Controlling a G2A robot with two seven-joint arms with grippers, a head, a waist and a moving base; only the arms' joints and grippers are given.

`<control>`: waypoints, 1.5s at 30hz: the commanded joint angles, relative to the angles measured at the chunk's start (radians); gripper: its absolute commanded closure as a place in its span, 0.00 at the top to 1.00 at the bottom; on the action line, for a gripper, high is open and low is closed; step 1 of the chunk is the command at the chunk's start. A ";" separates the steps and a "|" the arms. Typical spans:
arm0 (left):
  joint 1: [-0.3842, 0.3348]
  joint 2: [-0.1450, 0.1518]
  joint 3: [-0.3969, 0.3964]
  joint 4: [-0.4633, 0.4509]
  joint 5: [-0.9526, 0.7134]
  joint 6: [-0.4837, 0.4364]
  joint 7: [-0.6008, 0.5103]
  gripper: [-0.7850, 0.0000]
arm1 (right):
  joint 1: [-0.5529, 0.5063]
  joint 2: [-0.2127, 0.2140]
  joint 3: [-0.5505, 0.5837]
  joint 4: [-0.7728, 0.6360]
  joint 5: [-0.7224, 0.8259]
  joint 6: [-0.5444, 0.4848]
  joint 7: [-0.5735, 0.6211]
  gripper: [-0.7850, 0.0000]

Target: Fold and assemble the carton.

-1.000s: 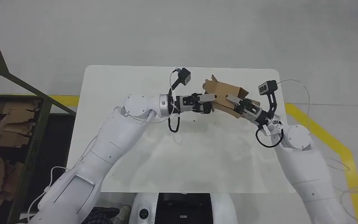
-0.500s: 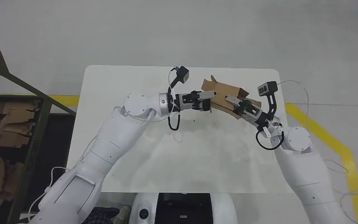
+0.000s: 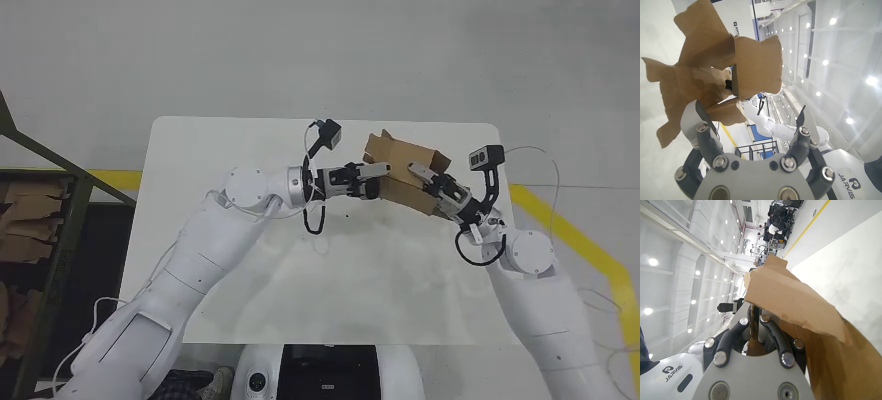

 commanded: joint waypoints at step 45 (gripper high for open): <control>-0.040 -0.042 0.050 0.062 -0.040 0.008 -0.024 1.00 | -0.026 -0.020 0.020 -0.028 -0.142 -0.038 -0.160 0.00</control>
